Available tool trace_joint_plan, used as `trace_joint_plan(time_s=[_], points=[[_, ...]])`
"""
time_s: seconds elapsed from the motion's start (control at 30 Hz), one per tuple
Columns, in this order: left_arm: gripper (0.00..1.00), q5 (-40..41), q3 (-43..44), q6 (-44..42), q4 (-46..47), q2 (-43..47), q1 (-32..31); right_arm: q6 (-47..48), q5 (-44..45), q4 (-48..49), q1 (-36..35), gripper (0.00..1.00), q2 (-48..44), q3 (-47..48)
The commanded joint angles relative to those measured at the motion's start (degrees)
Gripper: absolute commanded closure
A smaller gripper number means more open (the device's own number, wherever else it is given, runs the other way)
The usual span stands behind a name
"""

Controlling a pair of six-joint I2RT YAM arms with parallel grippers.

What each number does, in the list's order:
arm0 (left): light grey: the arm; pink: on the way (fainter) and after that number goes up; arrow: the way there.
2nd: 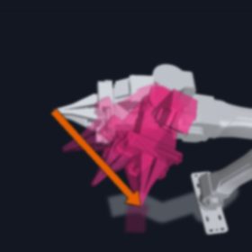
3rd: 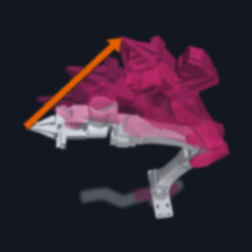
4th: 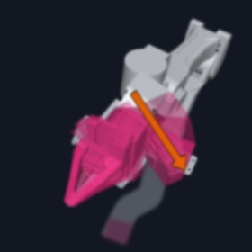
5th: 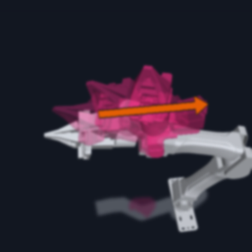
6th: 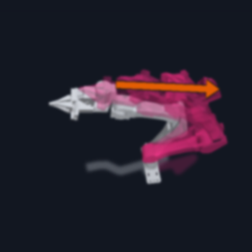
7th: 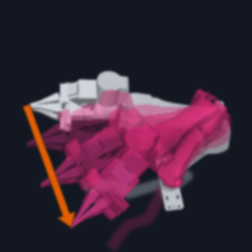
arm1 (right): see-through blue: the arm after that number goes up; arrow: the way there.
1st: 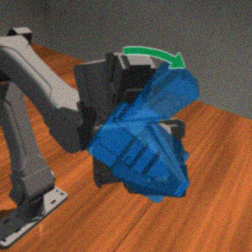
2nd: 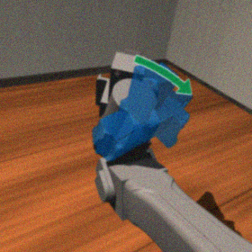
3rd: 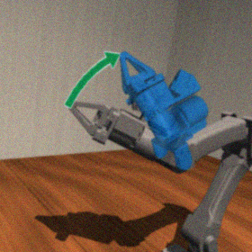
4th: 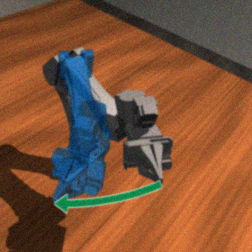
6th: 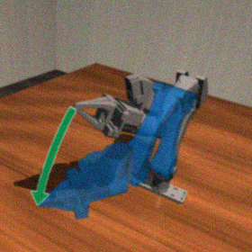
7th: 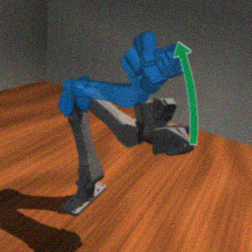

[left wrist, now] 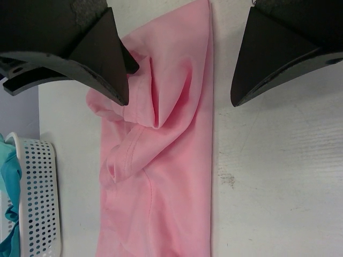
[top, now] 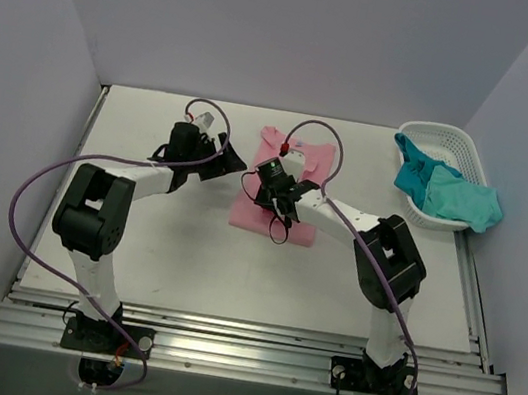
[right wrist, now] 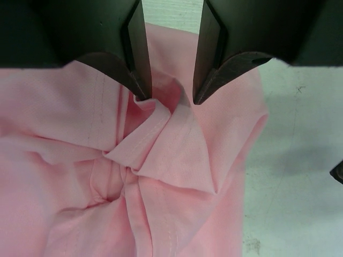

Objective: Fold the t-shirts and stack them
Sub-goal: Fold the tshirt

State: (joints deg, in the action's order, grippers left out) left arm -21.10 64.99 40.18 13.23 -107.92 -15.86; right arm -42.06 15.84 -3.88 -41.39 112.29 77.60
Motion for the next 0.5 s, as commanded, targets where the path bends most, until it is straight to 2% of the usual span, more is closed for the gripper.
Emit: trace_joint_plan(time_s=[0.0,0.33,0.43,0.47], points=[[0.15,-1.4,-0.7,0.0,3.5,2.4,0.8,1.9,1.8,-3.5,1.7,0.67,-2.9,3.1],[0.15,-2.4,-2.2,0.4,5.0,3.1,2.2,3.1,0.9,-3.9,2.8,0.68,-0.1,3.9],[0.15,-2.7,-2.4,0.5,5.5,2.9,2.4,3.7,0.6,-3.9,3.1,0.76,1.1,4.8],[0.15,-2.8,-2.6,0.5,5.6,2.9,2.5,3.8,0.1,-3.9,3.3,0.83,1.2,5.2]])
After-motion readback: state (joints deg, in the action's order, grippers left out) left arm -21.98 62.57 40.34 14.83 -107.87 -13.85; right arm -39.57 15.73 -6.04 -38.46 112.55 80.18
